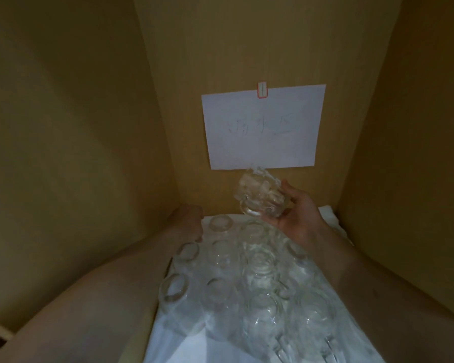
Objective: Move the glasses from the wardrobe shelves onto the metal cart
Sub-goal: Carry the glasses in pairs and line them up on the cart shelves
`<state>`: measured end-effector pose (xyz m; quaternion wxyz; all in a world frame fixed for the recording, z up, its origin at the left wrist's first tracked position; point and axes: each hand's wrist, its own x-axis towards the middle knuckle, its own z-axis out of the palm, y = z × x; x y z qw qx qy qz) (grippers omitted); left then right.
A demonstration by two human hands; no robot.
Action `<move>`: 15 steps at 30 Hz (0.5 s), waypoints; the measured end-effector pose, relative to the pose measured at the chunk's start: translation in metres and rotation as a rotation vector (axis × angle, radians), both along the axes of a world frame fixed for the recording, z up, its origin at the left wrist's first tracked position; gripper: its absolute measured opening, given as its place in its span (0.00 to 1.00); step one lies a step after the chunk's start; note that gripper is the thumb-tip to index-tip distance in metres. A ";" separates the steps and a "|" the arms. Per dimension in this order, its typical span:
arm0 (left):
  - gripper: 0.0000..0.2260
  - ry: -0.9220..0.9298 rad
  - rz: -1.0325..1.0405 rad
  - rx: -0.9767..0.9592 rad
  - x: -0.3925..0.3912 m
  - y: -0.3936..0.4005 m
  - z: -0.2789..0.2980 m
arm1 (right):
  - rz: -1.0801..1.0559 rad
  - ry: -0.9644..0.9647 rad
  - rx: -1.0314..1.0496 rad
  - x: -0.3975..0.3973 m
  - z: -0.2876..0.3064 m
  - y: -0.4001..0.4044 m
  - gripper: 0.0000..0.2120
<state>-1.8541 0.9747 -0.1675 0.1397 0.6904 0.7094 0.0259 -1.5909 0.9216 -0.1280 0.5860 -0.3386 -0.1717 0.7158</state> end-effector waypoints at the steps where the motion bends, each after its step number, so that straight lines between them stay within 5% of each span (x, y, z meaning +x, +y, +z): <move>1: 0.30 -0.008 0.007 0.002 0.000 0.000 0.006 | -0.001 0.013 0.000 0.000 0.002 -0.001 0.25; 5: 0.25 -0.043 0.026 0.013 -0.002 -0.004 0.042 | 0.006 0.098 0.044 -0.001 0.016 -0.008 0.22; 15: 0.27 -0.434 0.217 0.503 0.026 -0.034 0.153 | -0.014 0.128 0.221 -0.008 0.062 -0.041 0.23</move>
